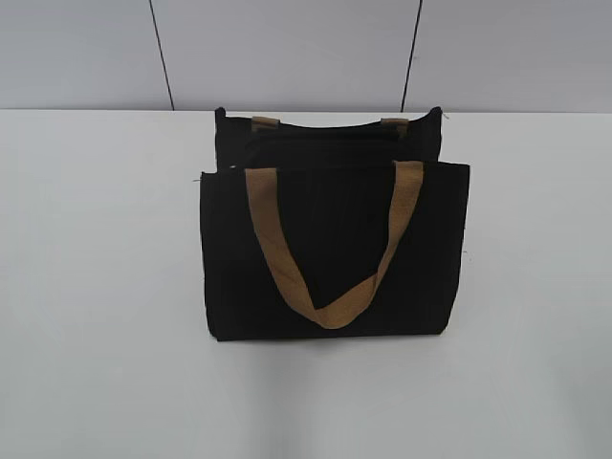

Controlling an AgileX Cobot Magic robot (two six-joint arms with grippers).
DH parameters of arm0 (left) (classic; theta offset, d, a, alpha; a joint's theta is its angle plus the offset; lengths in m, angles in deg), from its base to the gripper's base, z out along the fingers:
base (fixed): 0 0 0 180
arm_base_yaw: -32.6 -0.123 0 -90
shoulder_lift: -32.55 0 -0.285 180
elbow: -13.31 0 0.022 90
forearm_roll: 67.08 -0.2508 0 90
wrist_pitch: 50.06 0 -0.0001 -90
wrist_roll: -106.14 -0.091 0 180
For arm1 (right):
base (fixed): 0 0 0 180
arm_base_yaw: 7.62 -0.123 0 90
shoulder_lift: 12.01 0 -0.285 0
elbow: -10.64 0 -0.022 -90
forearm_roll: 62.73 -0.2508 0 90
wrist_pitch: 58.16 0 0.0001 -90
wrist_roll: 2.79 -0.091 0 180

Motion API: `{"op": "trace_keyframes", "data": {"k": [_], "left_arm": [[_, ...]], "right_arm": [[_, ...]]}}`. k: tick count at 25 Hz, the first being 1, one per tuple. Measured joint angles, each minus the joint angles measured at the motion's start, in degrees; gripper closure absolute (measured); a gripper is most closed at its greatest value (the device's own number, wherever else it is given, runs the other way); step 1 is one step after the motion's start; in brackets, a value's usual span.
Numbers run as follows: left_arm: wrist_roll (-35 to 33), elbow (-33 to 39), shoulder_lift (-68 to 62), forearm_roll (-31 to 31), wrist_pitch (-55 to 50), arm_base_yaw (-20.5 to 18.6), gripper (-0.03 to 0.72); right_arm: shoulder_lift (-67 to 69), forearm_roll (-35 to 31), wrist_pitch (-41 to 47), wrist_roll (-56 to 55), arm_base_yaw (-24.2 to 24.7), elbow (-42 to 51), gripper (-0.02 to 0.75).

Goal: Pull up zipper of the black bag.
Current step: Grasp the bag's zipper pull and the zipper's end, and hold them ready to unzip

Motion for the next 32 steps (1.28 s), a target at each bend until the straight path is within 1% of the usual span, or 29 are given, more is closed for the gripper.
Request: {"op": "trace_keyframes", "data": {"k": [20,25,26,27,28,30,31,32], "left_arm": [[0.00,0.00,0.00,0.00,0.00,0.00,0.448],[0.00,0.00,0.00,0.19,0.00,0.00,0.433],[0.00,-0.31,0.00,0.69,0.05,0.00,0.403],[0.00,-0.73,0.00,1.37,0.45,0.00,0.352],[0.00,-1.37,0.00,2.38,1.53,0.00,0.295],[0.00,-2.01,0.00,4.58,5.72,0.00,0.153],[0.00,-2.06,0.00,5.23,8.91,0.00,0.107],[0.00,-2.06,0.00,5.64,12.52,0.00,0.087]], "right_arm": [[0.00,0.00,0.00,0.00,0.00,0.00,0.142],[0.00,0.00,0.00,0.00,0.00,0.00,0.142],[0.00,0.00,0.00,0.00,0.00,0.00,0.142],[0.00,0.00,0.00,0.00,0.00,0.00,0.142],[0.00,0.00,0.00,0.00,0.00,0.00,0.142],[0.00,0.00,0.00,0.00,0.00,0.00,0.142],[0.00,0.00,0.00,0.00,0.00,0.00,0.142],[0.00,0.00,0.00,0.00,0.00,0.00,0.142]]}}
